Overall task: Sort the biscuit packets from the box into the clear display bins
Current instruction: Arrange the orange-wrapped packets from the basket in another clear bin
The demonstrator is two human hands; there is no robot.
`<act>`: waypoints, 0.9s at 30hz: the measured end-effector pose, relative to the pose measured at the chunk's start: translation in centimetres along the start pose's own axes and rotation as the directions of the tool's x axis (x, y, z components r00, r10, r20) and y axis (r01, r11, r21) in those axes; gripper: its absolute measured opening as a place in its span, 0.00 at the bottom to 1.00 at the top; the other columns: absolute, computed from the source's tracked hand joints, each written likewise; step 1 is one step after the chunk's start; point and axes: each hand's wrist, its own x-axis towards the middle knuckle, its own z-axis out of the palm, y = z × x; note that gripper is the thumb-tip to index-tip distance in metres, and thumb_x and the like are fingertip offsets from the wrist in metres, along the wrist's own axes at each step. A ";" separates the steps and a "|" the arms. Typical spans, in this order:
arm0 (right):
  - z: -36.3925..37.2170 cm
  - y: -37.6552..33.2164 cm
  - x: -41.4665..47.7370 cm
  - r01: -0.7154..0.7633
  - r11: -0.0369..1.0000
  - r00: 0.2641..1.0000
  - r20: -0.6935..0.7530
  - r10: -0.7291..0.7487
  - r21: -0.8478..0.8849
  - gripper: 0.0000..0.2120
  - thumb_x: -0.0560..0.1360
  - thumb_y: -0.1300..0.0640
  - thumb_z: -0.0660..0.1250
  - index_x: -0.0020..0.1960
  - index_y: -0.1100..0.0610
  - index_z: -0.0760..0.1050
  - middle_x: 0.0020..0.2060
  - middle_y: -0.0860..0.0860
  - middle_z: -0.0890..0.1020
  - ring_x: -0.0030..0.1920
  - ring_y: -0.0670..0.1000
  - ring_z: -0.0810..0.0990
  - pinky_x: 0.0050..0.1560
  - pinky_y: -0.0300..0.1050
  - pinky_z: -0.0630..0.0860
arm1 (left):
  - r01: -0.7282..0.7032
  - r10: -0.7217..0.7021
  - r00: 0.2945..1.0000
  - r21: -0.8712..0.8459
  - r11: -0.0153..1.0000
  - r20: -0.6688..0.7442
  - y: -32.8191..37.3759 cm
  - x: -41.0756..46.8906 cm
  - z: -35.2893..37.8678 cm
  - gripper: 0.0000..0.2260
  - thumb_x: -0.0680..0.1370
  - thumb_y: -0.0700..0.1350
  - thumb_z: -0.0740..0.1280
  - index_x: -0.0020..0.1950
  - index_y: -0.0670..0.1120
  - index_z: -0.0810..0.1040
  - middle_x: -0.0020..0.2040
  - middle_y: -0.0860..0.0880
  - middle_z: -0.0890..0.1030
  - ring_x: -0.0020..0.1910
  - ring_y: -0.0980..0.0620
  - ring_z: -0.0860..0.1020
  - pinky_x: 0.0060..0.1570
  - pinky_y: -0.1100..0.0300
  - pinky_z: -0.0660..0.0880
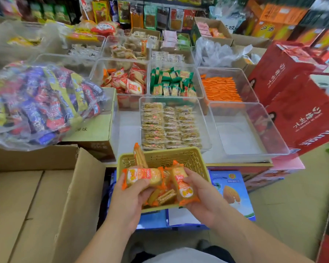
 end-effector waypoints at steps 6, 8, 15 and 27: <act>-3.7 -3.6 -0.7 -0.036 0.973 0.999 -0.017 0.041 0.226 0.24 0.64 0.64 0.74 0.60 0.65 0.82 0.53 0.63 0.83 0.46 0.58 0.84 0.35 0.48 0.80 | -0.142 0.139 0.990 0.124 0.982 0.037 -1.2 -1.0 5.2 0.16 0.65 0.33 0.76 0.47 0.51 0.84 0.45 0.43 0.86 0.44 0.46 0.86 0.39 0.56 0.83; -5.3 -5.1 -0.9 -0.044 0.971 0.999 -0.006 0.046 0.235 0.28 0.60 0.63 0.75 0.60 0.66 0.79 0.49 0.62 0.83 0.44 0.57 0.83 0.32 0.47 0.78 | -0.189 0.182 0.982 0.177 0.966 0.053 -2.3 -1.1 7.9 0.18 0.66 0.30 0.77 0.46 0.51 0.83 0.43 0.44 0.85 0.41 0.48 0.84 0.38 0.58 0.82; -13.5 -11.6 -1.7 -0.052 0.998 0.998 0.024 0.051 0.048 0.12 0.71 0.52 0.70 0.50 0.58 0.85 0.43 0.58 0.84 0.35 0.52 0.81 0.34 0.45 0.76 | -0.315 0.310 0.949 0.277 0.908 0.061 -9.2 -1.5 18.9 0.16 0.59 0.45 0.77 0.46 0.54 0.82 0.37 0.47 0.80 0.36 0.48 0.75 0.36 0.57 0.74; -23.8 -19.8 -2.7 -0.157 0.973 0.987 0.004 0.160 -0.168 0.23 0.82 0.42 0.60 0.56 0.62 0.81 0.43 0.61 0.85 0.34 0.57 0.81 0.30 0.46 0.76 | -0.273 0.301 0.950 0.252 0.929 -0.082 -16.9 -2.0 28.6 0.18 0.59 0.42 0.78 0.48 0.50 0.81 0.43 0.45 0.80 0.40 0.48 0.76 0.39 0.57 0.73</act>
